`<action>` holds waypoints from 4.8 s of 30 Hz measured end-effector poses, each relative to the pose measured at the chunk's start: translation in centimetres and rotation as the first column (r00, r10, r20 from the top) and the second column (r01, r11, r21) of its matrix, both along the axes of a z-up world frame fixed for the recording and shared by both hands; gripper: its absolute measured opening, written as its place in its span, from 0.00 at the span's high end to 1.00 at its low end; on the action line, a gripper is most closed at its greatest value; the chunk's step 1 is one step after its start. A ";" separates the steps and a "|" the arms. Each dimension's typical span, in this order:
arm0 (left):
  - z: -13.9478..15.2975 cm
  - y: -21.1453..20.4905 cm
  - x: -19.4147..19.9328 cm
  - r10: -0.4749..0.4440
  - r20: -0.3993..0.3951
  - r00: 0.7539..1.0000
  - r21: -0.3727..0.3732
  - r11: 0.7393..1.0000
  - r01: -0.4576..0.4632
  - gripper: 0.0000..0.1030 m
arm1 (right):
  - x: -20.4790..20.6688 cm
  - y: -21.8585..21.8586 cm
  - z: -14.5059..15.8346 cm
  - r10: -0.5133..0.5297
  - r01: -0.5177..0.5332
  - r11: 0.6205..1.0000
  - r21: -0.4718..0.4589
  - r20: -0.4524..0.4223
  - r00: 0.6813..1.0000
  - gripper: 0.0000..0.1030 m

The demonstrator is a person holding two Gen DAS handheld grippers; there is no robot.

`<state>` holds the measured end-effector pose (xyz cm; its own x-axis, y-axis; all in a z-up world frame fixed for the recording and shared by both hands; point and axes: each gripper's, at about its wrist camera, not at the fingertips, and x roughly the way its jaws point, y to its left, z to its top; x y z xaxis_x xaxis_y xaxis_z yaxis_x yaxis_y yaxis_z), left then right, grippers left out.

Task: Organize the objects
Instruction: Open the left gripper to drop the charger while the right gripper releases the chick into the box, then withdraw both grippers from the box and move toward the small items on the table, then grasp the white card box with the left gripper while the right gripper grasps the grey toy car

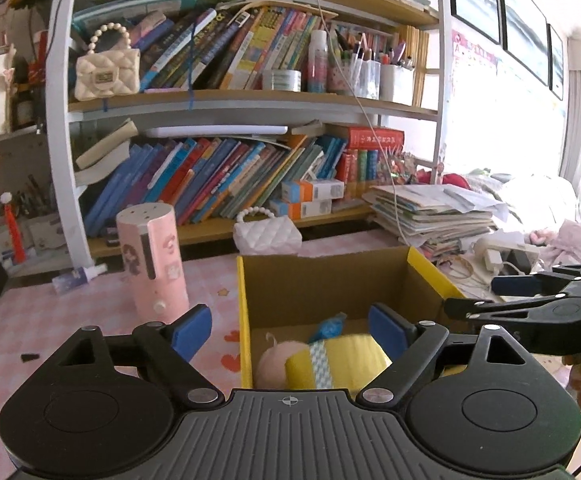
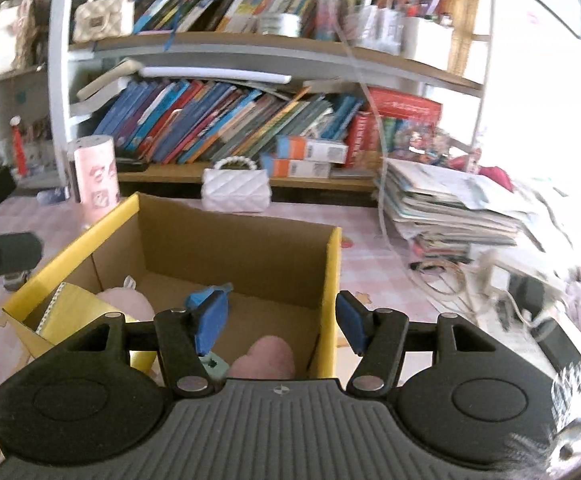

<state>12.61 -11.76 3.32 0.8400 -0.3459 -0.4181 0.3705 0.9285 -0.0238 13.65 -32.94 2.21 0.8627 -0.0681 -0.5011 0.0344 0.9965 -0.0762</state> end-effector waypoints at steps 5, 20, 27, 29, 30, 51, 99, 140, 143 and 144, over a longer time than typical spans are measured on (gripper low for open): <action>-0.4 1.5 -2.2 -0.011 -0.018 1.000 -0.007 1.000 0.011 0.14 | -3.0 0.4 0.0 -0.061 0.061 0.998 0.013 0.005 0.998 0.44; -3.3 6.8 -7.6 0.071 -0.137 0.988 0.041 0.997 -0.066 0.11 | -10.3 6.5 -3.5 -0.124 0.127 0.992 0.006 -0.145 0.982 0.39; -4.3 9.2 -10.3 0.091 -0.180 0.979 0.071 0.994 -0.080 0.10 | -13.2 9.2 -4.5 -0.124 0.122 0.992 -0.020 -0.174 0.977 0.36; -4.5 9.7 -11.0 0.094 -0.192 0.977 0.079 0.994 -0.080 0.10 | -13.9 9.9 -4.7 -0.119 0.118 0.993 -0.018 -0.183 0.976 0.35; -4.7 10.0 -11.4 0.096 -0.199 0.975 0.083 0.993 -0.081 0.10 | -14.2 10.3 -4.8 -0.115 0.113 0.993 -0.017 -0.188 0.975 0.35; -5.1 14.5 -15.5 0.127 -0.230 0.965 0.094 0.990 -0.108 0.08 | -18.5 16.0 -5.8 -0.026 0.030 0.999 0.014 -0.236 0.971 0.25; -5.0 24.2 -12.2 0.363 -0.239 0.901 0.080 0.932 -0.354 0.05 | -11.8 27.6 -5.4 0.289 -0.297 0.955 0.003 -0.237 0.928 0.26; -12.1 22.3 10.4 0.345 -0.350 0.871 0.189 0.936 -0.295 0.62 | 15.6 32.9 -8.0 0.414 -0.413 0.909 0.061 -0.250 0.875 0.38; -12.0 22.3 10.7 0.335 -0.345 0.877 0.188 0.940 -0.285 0.73 | 16.5 33.5 -8.9 0.427 -0.431 0.901 0.047 -0.268 0.863 0.38; -12.0 22.3 10.9 0.333 -0.346 0.877 0.185 0.941 -0.284 0.73 | 16.8 33.7 -9.2 0.431 -0.437 0.898 0.045 -0.278 0.858 0.38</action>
